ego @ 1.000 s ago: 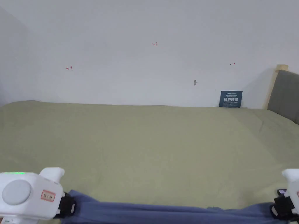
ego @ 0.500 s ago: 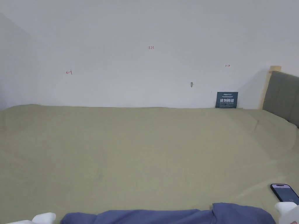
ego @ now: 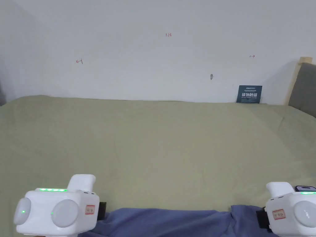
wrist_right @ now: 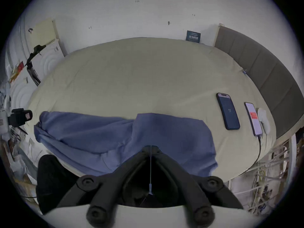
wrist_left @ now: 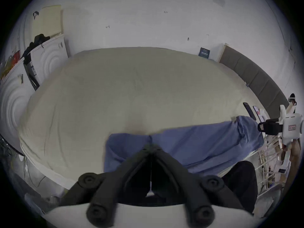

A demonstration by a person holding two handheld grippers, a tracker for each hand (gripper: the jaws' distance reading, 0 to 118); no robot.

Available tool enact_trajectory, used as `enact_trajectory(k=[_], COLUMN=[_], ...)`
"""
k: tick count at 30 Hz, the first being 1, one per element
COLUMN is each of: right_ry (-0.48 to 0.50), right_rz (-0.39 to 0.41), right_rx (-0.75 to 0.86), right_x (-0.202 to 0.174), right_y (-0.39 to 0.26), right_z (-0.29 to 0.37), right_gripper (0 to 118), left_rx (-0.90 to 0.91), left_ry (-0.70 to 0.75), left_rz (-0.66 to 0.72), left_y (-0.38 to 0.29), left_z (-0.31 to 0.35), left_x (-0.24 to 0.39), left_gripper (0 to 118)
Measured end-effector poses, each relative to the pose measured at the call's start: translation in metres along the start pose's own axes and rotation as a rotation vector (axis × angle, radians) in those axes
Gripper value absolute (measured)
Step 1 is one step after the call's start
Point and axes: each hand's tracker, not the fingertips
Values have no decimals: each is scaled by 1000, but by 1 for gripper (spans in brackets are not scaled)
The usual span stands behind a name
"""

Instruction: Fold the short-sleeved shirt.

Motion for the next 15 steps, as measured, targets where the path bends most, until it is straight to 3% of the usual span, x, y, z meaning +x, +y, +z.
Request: enact_trajectory(k=[6,13,15], right_ry=[24,22,27], right_rz=[9,20,22], right_rx=[-32,-15,-11], right_x=[-9,0,1], right_y=[-7,-4,-3], right_z=[-17,-8,-6], right_gripper=[0,0,0], left_rx=[-28,-53,-79], left_ry=[-7,-9,-112], left_rz=[-21,8,90], left_y=[-6,5,5], left_z=[-18,-17,-19], left_x=[-10,-80,-109], left_gripper=[0,0,1])
